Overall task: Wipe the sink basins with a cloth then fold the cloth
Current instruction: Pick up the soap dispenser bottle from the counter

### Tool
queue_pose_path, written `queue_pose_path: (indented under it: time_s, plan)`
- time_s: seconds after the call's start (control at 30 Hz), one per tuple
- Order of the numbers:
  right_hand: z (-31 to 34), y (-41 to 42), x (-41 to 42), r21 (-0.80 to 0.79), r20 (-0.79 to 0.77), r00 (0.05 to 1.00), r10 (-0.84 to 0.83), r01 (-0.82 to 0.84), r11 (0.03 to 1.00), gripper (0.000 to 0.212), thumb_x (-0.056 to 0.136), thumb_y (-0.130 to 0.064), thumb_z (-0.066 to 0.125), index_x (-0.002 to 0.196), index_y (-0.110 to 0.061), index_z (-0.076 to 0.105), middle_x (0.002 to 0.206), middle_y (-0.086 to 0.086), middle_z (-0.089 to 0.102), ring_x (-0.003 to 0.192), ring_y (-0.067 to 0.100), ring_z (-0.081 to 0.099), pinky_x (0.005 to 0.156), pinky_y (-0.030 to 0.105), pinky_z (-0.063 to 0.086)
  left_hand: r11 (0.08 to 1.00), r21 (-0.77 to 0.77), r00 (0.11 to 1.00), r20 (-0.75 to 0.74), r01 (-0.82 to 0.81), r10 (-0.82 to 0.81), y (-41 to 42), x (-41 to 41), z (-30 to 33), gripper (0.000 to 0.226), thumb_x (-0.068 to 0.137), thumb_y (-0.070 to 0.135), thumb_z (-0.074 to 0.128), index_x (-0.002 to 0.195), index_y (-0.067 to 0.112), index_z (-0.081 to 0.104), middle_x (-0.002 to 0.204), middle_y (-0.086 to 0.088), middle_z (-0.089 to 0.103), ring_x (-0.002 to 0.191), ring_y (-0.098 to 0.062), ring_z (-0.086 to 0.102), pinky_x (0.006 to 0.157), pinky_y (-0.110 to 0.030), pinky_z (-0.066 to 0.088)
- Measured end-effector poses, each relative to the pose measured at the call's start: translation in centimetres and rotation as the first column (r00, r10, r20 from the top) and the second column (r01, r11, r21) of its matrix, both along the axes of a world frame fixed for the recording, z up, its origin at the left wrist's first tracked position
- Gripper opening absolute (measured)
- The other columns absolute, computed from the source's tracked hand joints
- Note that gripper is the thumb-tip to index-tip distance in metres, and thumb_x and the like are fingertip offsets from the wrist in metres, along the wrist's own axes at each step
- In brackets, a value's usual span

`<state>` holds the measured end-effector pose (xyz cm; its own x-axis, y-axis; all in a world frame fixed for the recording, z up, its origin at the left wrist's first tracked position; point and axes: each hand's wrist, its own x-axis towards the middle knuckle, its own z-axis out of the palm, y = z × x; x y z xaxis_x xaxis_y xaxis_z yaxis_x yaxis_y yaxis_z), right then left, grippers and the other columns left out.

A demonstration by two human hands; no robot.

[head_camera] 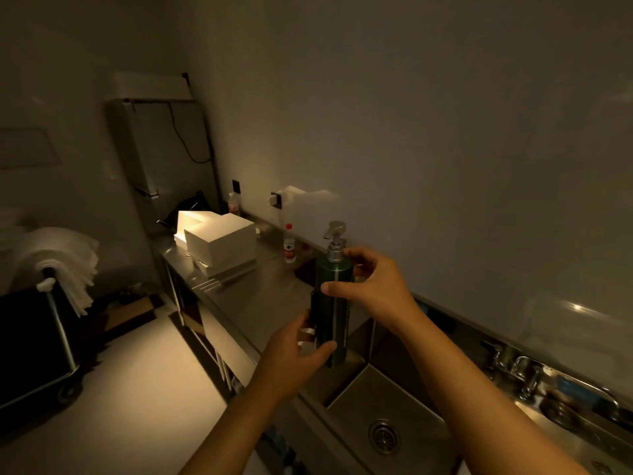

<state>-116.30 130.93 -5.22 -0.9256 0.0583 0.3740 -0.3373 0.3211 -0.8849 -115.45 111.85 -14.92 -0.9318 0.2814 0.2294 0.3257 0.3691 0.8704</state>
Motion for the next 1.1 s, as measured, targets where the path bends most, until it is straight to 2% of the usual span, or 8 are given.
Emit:
queue_pose_path:
  time_s: [0.1,0.2,0.3,0.4,0.6,0.8,1.0,1.1]
  plan:
    - [-0.3,0.8,-3.3,-0.01,-0.006,1.0,0.021,-0.021,1.0,0.058,0.055,-0.043,0.093,0.105,-0.044,0.064,0.105,-0.035,0.067,0.096,-0.011,0.064,0.068,0.005,0.05,1.0,0.014,1.0,-0.003,-0.003,0.003,0.7,-3.4,-0.6,0.05,0.082,0.06,0.074,0.119,0.076,0.044,0.119,0.037,0.061,0.112,0.011,0.059,0.093,-0.025,0.053]
    - [-0.3,1.9,-7.2,-0.012,-0.021,1.0,0.021,-0.022,1.0,0.057,0.059,-0.039,0.095,0.107,-0.044,0.065,0.107,-0.032,0.067,0.098,-0.011,0.064,0.07,0.004,0.05,0.999,0.029,1.0,-0.008,-0.013,0.013,1.7,-7.4,-0.7,0.052,0.075,0.069,0.071,0.12,0.074,0.045,0.119,0.035,0.062,0.11,0.008,0.062,0.092,-0.029,0.056]
    - [-0.2,3.2,-11.1,-0.009,-0.044,0.999,0.022,-0.023,1.0,0.058,0.06,-0.039,0.095,0.11,-0.042,0.065,0.107,-0.033,0.066,0.098,-0.012,0.062,0.07,0.0,0.047,0.999,0.014,0.999,-0.026,-0.033,0.034,3.1,-11.1,-0.4,0.052,0.074,0.073,0.069,0.117,0.08,0.042,0.119,0.044,0.056,0.107,0.013,0.06,0.084,-0.023,0.053]
    - [0.1,4.6,-14.4,0.008,-0.051,0.998,0.026,-0.025,1.0,0.059,0.061,-0.042,0.093,0.113,-0.039,0.066,0.106,-0.033,0.065,0.097,-0.013,0.061,0.068,-0.001,0.047,0.999,0.005,0.999,-0.038,-0.037,0.037,4.5,-14.7,-0.3,0.053,0.075,0.073,0.07,0.12,0.078,0.043,0.12,0.043,0.056,0.108,0.013,0.06,0.086,-0.026,0.055]
    - [-0.3,7.6,-19.6,-0.018,-0.067,0.998,-0.006,0.005,1.0,0.06,0.059,-0.042,0.093,0.112,-0.039,0.067,0.107,-0.028,0.068,0.098,-0.008,0.064,0.075,0.012,0.051,0.999,-0.01,0.998,-0.052,-0.037,0.037,7.4,-20.4,-0.3,0.057,0.077,0.07,0.071,0.127,0.072,0.045,0.122,0.04,0.059,0.109,0.011,0.061,0.085,-0.024,0.054]
    - [-1.6,9.8,-23.3,-0.027,-0.063,0.995,-0.072,0.071,0.997,0.061,0.057,-0.045,0.092,0.111,-0.04,0.065,0.106,-0.032,0.066,0.097,-0.01,0.063,0.069,0.001,0.048,0.999,-0.021,0.999,-0.018,0.036,-0.036,9.6,-25.2,-1.3,0.056,0.079,0.069,0.07,0.129,0.071,0.045,0.127,0.037,0.059,0.113,0.009,0.061,0.089,-0.028,0.056]
    - [-2.8,11.4,-26.7,0.0,-0.024,0.984,-0.179,0.179,0.984,0.062,0.06,-0.039,0.094,0.113,-0.031,0.065,0.105,-0.019,0.069,0.097,-0.009,0.062,0.072,0.002,0.047,0.989,-0.024,0.99,-0.001,0.143,-0.143,11.4,-30.7,-2.8,0.056,0.08,0.065,0.073,0.127,0.075,0.043,0.126,0.042,0.059,0.114,0.011,0.06,0.084,-0.014,0.051]
    - [-3.6,11.5,-28.4,0.02,0.005,0.965,-0.261,0.261,0.965,0.058,0.061,-0.036,0.095,0.109,-0.035,0.064,0.105,-0.018,0.069,0.096,-0.009,0.061,0.071,0.004,0.047,0.974,-0.015,0.974,0.012,0.224,-0.224,11.8,-33.7,-3.8,0.056,0.081,0.063,0.073,0.127,0.075,0.044,0.127,0.043,0.057,0.116,0.013,0.059,0.085,-0.012,0.05]
